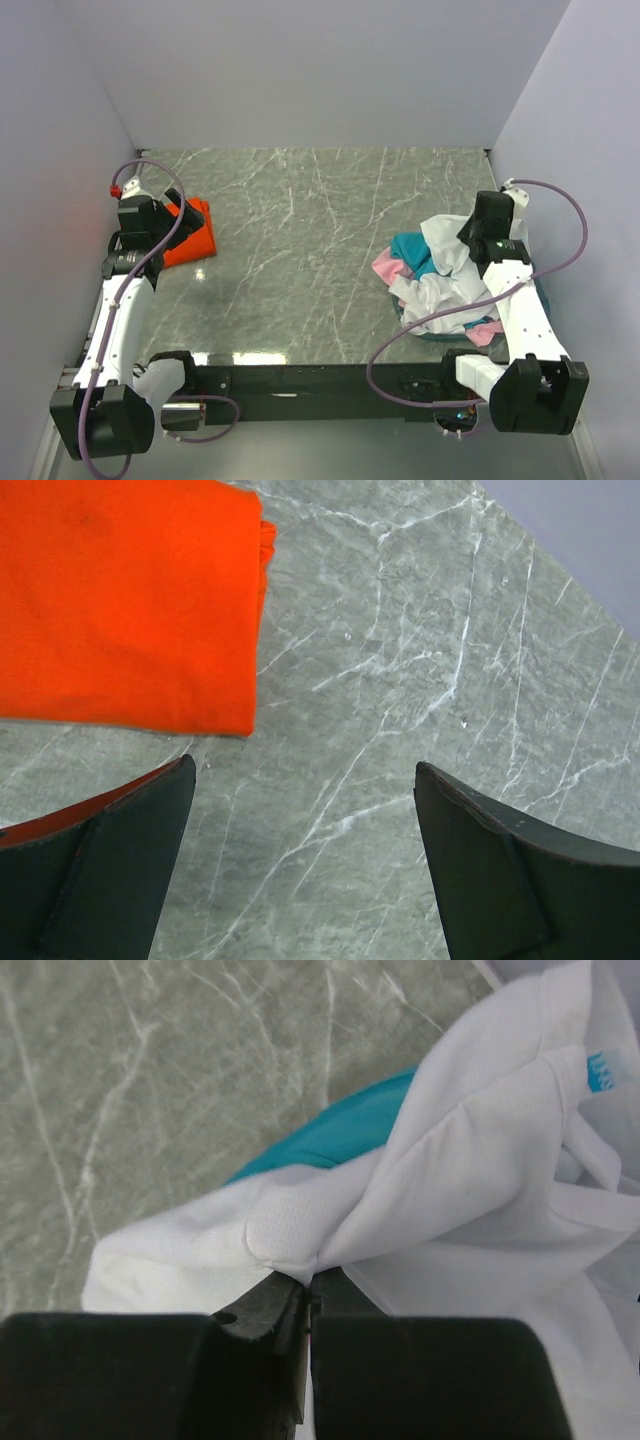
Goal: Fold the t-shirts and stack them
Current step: Grab the tshirt from the pile, then move the tshirt to the center of the board
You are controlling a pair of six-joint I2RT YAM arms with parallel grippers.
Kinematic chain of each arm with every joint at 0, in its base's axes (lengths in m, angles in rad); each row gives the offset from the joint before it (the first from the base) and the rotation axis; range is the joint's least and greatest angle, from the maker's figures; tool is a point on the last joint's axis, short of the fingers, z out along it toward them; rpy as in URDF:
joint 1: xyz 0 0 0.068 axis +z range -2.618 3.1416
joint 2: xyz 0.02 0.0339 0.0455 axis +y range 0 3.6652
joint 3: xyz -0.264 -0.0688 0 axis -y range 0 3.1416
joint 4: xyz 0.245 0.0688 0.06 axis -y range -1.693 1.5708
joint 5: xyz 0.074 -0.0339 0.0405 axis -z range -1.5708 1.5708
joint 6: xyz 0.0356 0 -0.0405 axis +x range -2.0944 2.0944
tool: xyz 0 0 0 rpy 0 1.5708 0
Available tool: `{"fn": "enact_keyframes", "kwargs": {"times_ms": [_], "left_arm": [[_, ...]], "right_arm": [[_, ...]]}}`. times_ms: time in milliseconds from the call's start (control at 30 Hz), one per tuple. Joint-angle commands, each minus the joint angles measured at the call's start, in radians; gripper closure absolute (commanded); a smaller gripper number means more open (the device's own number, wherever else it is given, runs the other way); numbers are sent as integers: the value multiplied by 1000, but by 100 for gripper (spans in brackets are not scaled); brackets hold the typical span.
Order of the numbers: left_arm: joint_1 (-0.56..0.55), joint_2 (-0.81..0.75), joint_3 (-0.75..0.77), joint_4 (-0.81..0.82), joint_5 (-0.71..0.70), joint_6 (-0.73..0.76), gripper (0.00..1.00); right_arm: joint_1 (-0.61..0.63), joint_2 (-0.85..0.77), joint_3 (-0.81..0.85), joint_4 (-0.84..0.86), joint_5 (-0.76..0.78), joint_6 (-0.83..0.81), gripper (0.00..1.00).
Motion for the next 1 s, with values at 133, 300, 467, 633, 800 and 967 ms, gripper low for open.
{"fn": "enact_keyframes", "kwargs": {"times_ms": [133,300,467,633,800,967], "left_arm": [[-1,15,37,64,9,-17,3],[-3,29,35,88,11,-23,3],[-1,55,43,105,25,-29,3],[-3,58,46,116,26,-28,3],[-3,51,46,113,26,-23,3],[-3,26,42,102,26,-25,3]], "right_arm": [[-8,-107,194,-47,-43,-8,100],[-8,-254,293,-14,-111,-76,100],[-8,-337,403,77,-194,-178,100],[-8,-343,538,153,-302,-212,100],[-8,-278,684,258,-529,-178,100],[-5,-152,832,313,-690,-112,100]]}}
